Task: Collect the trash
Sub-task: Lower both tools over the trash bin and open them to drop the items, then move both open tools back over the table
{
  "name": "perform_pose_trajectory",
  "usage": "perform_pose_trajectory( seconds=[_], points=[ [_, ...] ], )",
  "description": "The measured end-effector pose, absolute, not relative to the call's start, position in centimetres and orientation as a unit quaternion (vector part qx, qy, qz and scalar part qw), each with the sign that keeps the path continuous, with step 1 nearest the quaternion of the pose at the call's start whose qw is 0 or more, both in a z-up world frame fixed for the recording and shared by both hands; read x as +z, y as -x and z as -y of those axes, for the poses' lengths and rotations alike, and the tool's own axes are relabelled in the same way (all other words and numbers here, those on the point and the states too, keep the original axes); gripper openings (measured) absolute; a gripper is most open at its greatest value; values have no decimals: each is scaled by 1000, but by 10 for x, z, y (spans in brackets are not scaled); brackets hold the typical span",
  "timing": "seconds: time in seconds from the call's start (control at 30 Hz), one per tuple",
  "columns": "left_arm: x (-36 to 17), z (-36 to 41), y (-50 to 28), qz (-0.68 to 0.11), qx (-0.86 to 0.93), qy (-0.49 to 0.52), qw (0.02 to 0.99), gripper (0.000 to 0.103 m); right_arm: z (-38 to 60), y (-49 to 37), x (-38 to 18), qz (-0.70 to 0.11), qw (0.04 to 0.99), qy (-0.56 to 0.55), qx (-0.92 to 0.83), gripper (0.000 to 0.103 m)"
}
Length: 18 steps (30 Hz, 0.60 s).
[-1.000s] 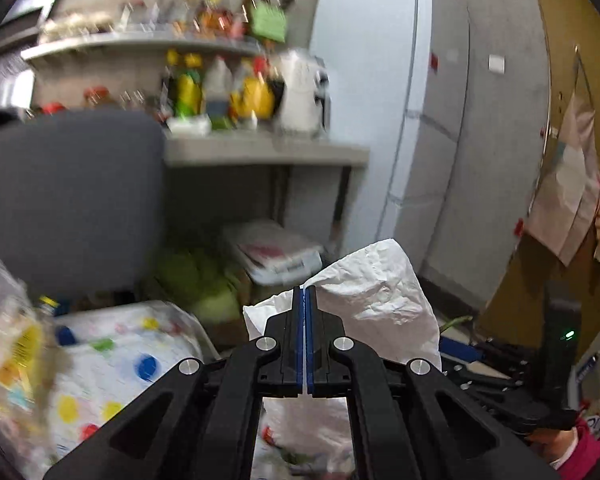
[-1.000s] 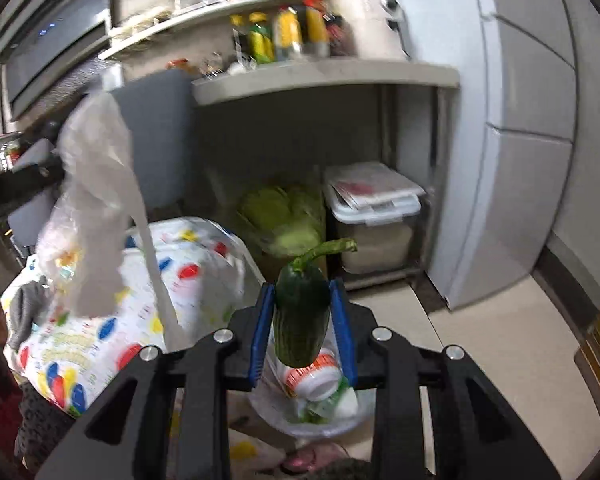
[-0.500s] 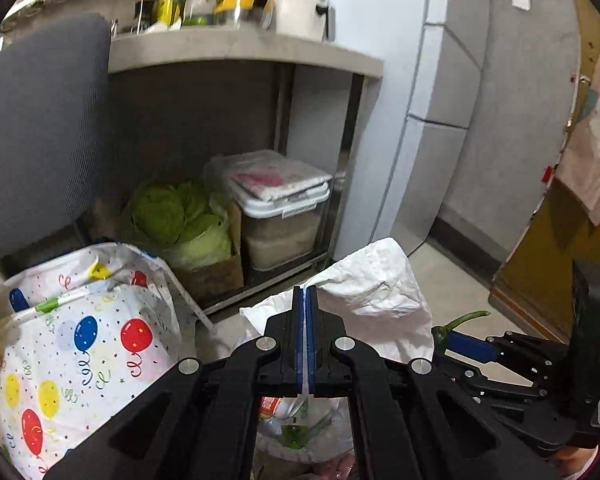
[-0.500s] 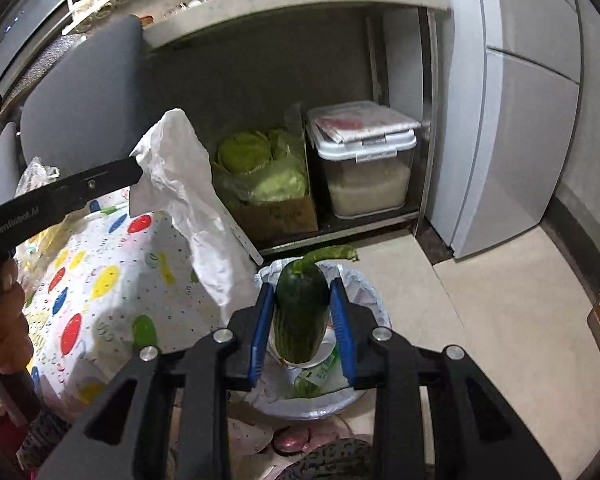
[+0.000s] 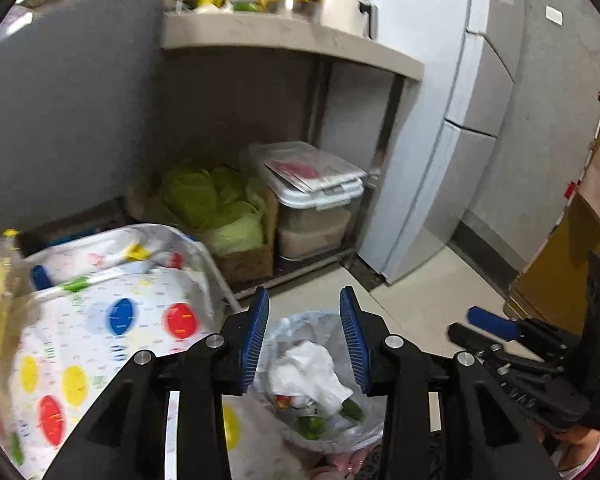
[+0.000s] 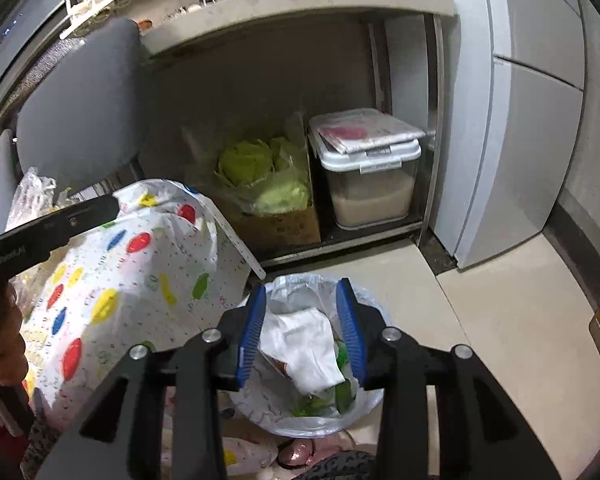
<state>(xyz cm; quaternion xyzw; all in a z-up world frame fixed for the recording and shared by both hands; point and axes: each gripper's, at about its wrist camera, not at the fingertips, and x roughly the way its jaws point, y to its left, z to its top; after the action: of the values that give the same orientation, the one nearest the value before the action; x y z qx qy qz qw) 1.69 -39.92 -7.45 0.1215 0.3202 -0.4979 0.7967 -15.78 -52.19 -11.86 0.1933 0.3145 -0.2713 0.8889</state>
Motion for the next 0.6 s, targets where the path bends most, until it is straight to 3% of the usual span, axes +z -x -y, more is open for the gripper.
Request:
perform_pose_trajectory(
  seconds=[0.33, 0.6],
  points=[
    [-54, 272, -24, -304, -384, -112, 864, 39, 447, 150, -75, -284, 921, -153, -218, 36],
    [-64, 136, -35, -317, -236, -106, 912, 39, 362, 89, -65, -298, 942, -112, -108, 36]
  ],
)
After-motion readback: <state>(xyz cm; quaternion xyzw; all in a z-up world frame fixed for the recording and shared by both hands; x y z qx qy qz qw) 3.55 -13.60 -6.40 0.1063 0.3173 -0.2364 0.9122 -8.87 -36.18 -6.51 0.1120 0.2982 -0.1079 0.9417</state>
